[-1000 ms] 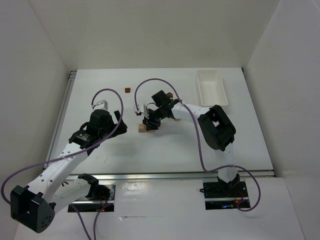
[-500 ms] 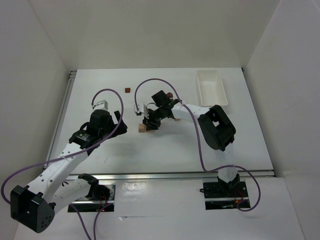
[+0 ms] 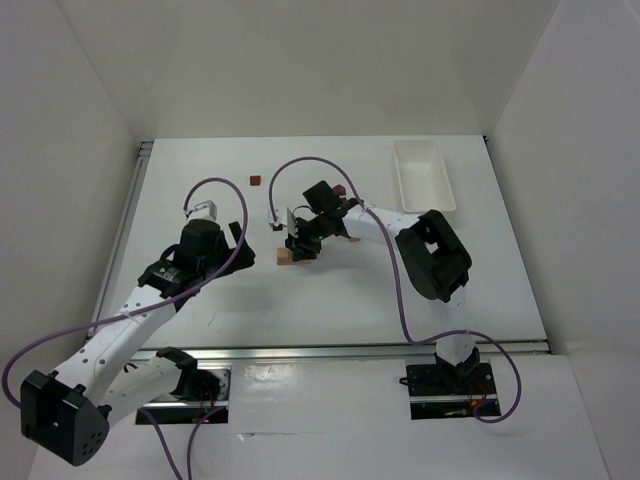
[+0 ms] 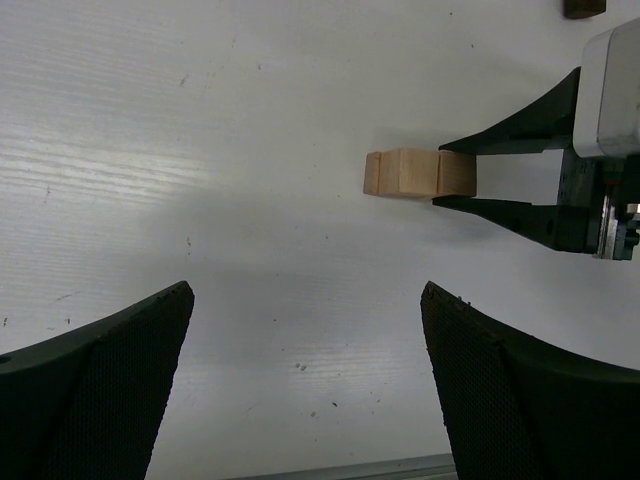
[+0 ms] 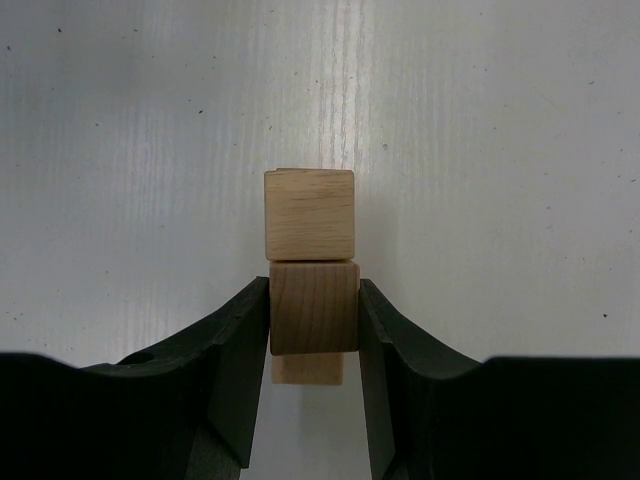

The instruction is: Build the wood block tower

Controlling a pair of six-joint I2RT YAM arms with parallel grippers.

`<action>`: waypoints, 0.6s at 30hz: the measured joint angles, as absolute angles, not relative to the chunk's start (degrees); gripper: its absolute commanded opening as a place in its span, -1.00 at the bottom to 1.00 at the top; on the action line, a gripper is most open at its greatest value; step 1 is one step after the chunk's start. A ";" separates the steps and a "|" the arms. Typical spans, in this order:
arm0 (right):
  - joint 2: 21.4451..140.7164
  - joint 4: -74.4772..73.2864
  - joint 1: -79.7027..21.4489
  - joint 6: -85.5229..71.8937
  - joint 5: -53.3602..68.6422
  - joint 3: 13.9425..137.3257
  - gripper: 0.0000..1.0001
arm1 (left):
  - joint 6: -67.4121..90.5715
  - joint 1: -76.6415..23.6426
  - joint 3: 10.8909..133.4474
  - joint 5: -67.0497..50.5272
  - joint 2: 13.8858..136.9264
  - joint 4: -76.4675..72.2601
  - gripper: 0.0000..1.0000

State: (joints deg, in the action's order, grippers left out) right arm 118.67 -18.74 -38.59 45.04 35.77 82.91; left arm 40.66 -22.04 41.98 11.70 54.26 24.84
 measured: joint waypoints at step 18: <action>118.67 -18.65 -38.92 44.88 35.16 82.94 0.00 | 40.66 -24.12 42.00 13.63 54.61 24.97 1.00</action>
